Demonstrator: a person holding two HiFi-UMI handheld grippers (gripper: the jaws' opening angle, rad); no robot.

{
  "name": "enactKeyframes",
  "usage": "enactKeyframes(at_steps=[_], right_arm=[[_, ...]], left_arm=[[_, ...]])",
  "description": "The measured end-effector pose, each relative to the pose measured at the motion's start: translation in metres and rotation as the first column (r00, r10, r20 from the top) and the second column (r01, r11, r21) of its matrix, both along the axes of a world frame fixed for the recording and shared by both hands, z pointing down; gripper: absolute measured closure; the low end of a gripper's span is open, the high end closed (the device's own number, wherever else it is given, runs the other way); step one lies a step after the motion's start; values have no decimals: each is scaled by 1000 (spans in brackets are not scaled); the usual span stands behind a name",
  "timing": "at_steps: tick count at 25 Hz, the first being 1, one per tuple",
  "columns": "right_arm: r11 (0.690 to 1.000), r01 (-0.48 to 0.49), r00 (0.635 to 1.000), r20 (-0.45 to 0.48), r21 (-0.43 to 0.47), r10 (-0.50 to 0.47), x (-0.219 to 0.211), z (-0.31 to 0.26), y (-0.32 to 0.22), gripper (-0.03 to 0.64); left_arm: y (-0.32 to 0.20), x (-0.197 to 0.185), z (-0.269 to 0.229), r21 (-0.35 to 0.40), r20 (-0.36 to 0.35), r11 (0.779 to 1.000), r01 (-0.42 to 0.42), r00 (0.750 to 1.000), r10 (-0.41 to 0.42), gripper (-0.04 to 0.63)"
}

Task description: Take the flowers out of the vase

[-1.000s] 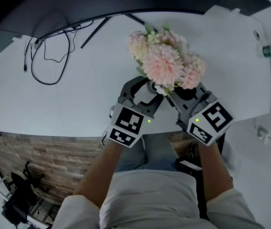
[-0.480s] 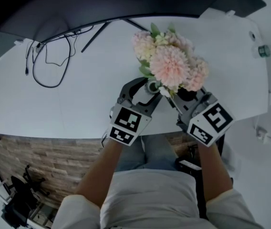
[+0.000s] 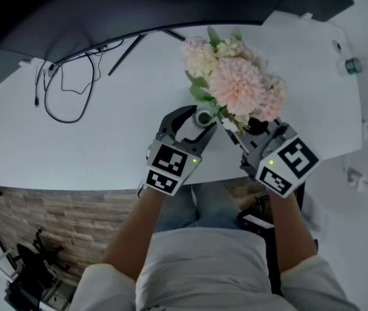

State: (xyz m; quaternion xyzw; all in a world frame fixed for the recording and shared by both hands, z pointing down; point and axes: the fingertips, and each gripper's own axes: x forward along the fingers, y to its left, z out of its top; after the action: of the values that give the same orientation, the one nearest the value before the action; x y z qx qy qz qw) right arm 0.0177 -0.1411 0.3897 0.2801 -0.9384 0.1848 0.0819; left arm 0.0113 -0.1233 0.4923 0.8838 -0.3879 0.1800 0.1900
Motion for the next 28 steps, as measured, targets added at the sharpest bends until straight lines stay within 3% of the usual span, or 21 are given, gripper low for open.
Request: enactKeyframes(at_steps=[28], right_arm=[[998, -44, 999, 29, 34, 43, 11, -31, -2, 557]], left_arm=[[-1, -5, 6, -17, 7, 1000, -6, 1000, 6, 359]])
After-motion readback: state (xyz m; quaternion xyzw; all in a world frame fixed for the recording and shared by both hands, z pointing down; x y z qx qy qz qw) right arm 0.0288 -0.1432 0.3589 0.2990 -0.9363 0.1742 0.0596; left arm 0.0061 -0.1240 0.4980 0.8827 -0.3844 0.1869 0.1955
